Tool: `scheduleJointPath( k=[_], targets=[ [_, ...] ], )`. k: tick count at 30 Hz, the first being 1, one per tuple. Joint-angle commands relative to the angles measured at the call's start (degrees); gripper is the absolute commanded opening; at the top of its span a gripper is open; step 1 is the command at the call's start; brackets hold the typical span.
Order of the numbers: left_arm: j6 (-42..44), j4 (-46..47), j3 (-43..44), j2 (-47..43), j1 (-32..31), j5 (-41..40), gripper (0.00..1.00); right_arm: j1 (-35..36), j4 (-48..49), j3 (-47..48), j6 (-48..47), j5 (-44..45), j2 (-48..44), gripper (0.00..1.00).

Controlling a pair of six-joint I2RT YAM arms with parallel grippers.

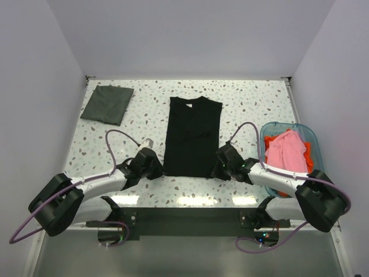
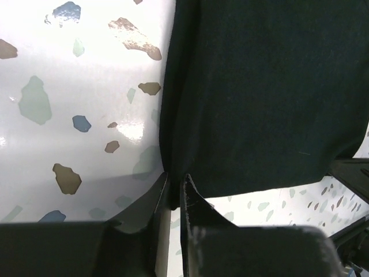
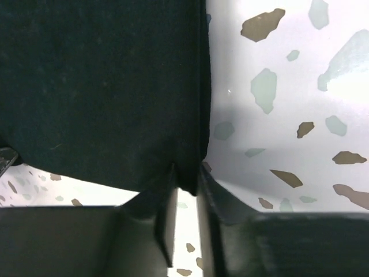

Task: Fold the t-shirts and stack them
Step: Fold the tshirt

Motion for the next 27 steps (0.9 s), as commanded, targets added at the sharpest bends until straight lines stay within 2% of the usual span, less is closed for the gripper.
scheduleJointPath(
  k=[1,2,3,4,10,17,19,23,27],
  targets=[
    [4.16,-8.38,-0.44,2.20,-0.97,1.38,0.07,0.34,-1.65,0.42,-1.16,4.10,0.29,0.18],
    [4.60,-8.55,-0.34,1.77,-1.06,1.47,0.04,0.26,-2.36,0.86,-2.04,4.28,-0.07,0.13],
    [4.78,-8.73,-0.08,1.33,-1.15,1.64,0.00,0.26,-4.19,1.82,-2.48,4.63,-0.42,0.02],
    [4.78,-9.95,0.27,0.89,-1.23,1.56,0.00,0.34,-5.25,2.27,-2.92,4.55,-0.94,0.00],
    [2.24,-17.59,0.27,-5.78,-3.51,-0.20,0.00,1.22,-11.76,0.78,-3.98,1.65,-9.11,0.00],
    [-4.96,-29.99,3.34,-17.02,-14.48,-5.38,0.00,12.89,-24.75,0.95,-0.47,5.68,-20.19,0.00],
    [-5.85,-34.54,5.01,-18.79,-15.91,-7.05,0.00,13.96,-27.66,2.79,-0.55,6.65,-22.03,0.00],
    [-4.98,-39.22,11.94,-21.96,-16.26,-9.51,0.00,14.23,-33.91,7.71,-3.00,9.20,-22.74,0.00],
    [-3.22,-40.90,18.72,-19.87,-16.18,-12.24,0.00,14.23,-37.95,13.95,-5.12,12.18,-21.17,0.00]
  ],
)
